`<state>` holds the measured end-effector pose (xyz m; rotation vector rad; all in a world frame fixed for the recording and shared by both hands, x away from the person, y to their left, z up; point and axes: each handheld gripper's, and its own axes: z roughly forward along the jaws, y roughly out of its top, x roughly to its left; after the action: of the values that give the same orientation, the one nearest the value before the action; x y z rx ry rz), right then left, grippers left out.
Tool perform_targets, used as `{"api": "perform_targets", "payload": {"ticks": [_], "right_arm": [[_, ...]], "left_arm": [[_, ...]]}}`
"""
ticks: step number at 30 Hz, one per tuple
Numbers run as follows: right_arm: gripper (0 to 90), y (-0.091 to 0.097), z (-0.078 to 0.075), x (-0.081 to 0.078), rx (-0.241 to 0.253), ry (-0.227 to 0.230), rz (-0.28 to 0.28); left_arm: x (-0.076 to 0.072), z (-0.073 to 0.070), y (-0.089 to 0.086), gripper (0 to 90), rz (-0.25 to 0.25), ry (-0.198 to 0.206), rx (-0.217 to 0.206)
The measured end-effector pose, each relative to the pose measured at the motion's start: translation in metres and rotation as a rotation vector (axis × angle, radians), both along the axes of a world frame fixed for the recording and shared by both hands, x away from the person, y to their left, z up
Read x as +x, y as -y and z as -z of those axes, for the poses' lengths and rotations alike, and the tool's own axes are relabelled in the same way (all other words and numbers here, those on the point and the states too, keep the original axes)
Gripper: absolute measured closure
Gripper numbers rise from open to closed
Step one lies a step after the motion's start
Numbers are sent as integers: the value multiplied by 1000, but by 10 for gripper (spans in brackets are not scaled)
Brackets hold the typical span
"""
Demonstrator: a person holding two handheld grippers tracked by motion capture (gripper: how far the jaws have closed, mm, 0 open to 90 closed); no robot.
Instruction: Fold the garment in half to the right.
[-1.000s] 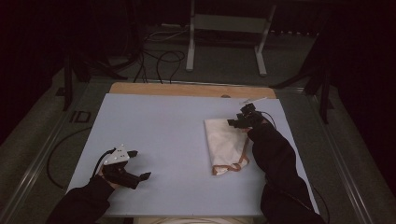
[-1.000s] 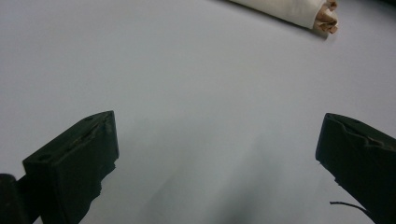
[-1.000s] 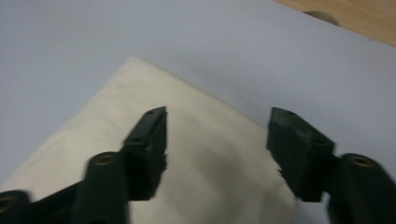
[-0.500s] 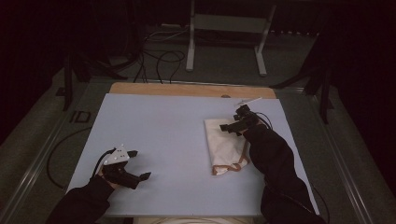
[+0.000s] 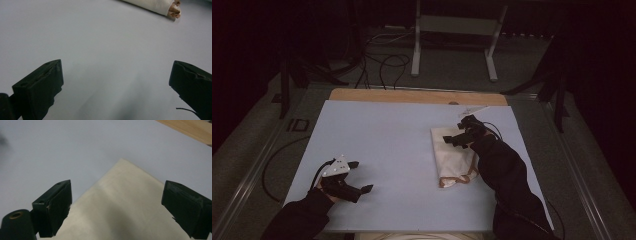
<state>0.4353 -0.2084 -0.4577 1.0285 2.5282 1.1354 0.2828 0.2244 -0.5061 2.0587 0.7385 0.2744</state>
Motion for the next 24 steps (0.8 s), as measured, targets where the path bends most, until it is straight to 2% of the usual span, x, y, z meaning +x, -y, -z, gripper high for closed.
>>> {"api": "perform_targets", "payload": {"ticks": [5, 11, 20, 24], "right_arm": [[100, 2, -1, -9, 9, -3, -9], [99, 5, 0, -23, -11, 10, -25], [100, 18, 5, -42, 16, 16, -23], [100, 25, 8, -51, 13, 16, -20]], "left_arm": [[0, 0, 0, 2, 0, -1, 1], [0, 0, -1, 2, -3, -1, -1], [0, 0, -1, 2, -5, -3, 1], [1, 1, -2, 2, -5, -3, 5]]}}
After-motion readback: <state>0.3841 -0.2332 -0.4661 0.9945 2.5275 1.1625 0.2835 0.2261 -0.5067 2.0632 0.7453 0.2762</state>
